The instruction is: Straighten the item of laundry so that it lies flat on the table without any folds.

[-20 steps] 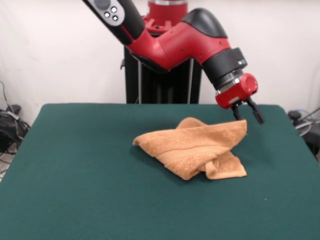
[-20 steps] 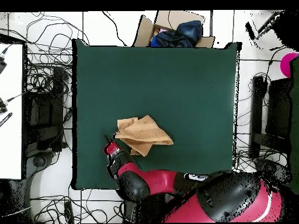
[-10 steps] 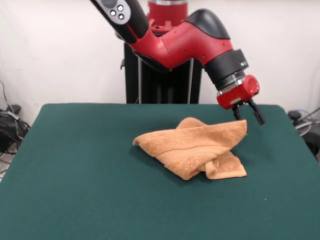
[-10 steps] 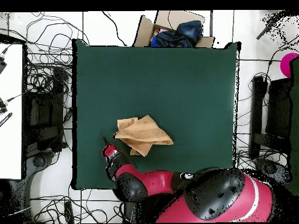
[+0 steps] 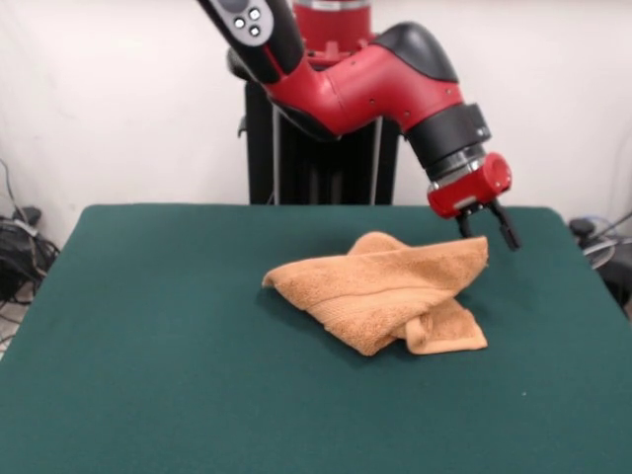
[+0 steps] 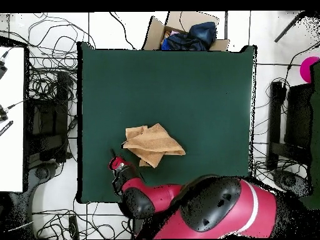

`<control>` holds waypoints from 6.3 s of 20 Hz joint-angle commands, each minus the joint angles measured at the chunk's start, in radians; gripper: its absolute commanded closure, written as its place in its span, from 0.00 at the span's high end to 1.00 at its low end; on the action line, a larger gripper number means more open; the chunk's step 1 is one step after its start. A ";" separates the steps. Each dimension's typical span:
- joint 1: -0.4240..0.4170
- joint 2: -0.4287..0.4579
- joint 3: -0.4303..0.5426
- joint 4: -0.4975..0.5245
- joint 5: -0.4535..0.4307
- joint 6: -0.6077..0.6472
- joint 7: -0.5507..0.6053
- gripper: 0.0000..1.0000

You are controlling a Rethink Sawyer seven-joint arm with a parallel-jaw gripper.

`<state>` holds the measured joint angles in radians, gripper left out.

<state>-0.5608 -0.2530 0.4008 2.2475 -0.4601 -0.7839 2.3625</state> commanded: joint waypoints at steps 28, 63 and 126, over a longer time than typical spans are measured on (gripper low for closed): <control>-0.104 -0.074 0.091 -0.100 0.075 0.085 0.213 1.00; -0.165 -0.864 0.243 0.117 0.397 1.072 0.007 1.00; 0.209 -0.715 -0.139 -0.158 1.142 1.076 0.347 1.00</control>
<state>-0.4252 -1.0436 0.3851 2.2247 0.6027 0.2294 2.4329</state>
